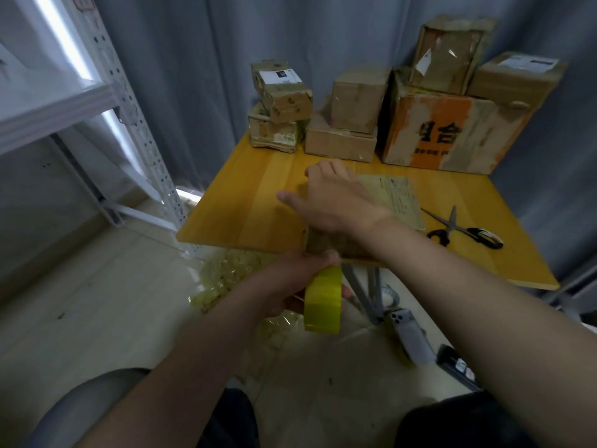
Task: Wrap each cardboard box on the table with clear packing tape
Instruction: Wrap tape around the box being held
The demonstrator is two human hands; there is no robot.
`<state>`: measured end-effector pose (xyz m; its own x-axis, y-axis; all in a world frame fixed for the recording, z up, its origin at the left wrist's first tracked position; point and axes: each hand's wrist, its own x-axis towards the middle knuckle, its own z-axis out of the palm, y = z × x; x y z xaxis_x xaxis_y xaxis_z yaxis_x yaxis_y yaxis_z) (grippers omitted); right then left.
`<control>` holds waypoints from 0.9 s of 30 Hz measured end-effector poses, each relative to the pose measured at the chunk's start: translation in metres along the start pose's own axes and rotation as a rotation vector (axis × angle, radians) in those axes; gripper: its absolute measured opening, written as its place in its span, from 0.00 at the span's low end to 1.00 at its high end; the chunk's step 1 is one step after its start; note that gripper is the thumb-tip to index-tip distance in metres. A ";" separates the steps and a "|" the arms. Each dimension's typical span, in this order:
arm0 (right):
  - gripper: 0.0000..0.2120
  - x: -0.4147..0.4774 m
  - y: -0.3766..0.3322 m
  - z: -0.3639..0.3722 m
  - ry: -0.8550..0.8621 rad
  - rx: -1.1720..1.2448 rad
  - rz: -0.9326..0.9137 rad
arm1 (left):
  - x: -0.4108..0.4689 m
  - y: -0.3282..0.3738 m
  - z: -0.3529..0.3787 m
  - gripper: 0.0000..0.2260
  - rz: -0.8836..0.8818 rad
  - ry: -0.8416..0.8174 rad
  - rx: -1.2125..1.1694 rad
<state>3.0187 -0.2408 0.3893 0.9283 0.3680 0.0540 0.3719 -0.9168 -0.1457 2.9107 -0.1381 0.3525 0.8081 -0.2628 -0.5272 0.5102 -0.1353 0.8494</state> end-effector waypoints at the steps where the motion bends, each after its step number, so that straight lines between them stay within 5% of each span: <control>1: 0.41 0.004 0.001 -0.002 -0.014 0.025 0.016 | 0.001 0.000 0.000 0.13 -0.004 0.006 0.010; 13: 0.21 0.045 0.004 -0.018 -0.113 0.013 0.132 | 0.002 0.006 0.001 0.15 -0.026 0.011 0.067; 20: 0.22 0.058 0.018 -0.001 0.186 0.122 0.174 | 0.005 0.001 0.003 0.14 0.011 0.015 0.085; 27: 0.13 0.005 0.015 -0.026 0.548 0.508 -0.191 | 0.004 -0.001 0.001 0.14 0.030 0.003 0.090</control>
<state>3.0295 -0.2568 0.4129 0.7666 0.2622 0.5862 0.6016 -0.6126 -0.5127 2.9132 -0.1400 0.3494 0.8236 -0.2651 -0.5015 0.4573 -0.2127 0.8635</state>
